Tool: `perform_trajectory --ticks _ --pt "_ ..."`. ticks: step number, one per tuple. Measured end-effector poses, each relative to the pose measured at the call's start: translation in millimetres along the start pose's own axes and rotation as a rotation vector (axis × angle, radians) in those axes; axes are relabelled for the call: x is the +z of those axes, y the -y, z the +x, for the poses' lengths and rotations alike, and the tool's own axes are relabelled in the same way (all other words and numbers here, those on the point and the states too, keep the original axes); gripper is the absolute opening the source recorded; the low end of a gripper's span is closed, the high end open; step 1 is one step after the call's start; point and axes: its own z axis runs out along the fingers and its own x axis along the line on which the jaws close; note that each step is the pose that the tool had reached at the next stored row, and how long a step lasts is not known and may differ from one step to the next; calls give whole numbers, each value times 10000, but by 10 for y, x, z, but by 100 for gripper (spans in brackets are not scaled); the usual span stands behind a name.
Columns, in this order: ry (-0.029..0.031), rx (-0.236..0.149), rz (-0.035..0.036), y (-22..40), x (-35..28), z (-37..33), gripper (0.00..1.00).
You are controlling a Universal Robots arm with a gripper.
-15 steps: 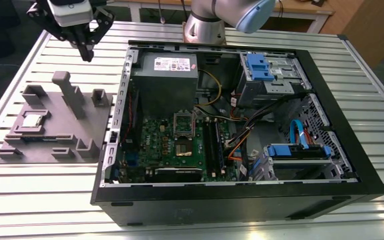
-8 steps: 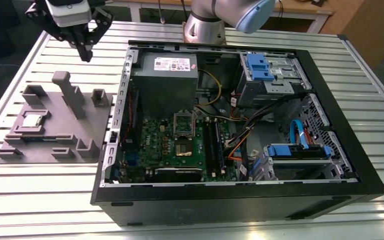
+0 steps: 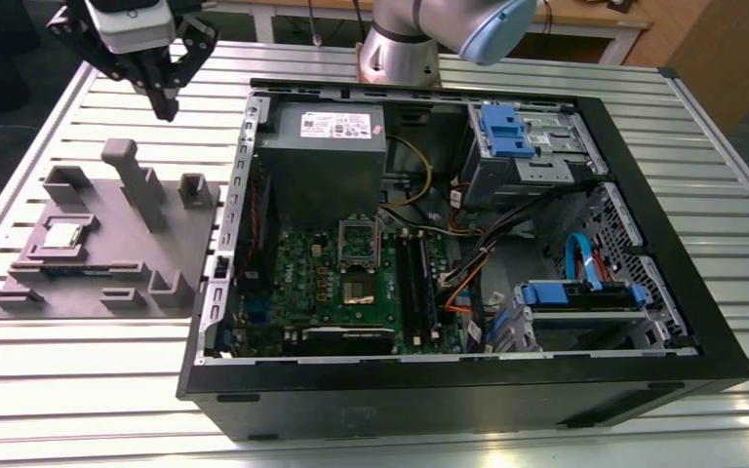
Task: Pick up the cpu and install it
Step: 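Reach for the cpu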
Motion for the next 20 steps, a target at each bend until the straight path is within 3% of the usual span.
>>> perform_trajectory --ticks 20 --pt "-45 2 4 4 15 46 10"
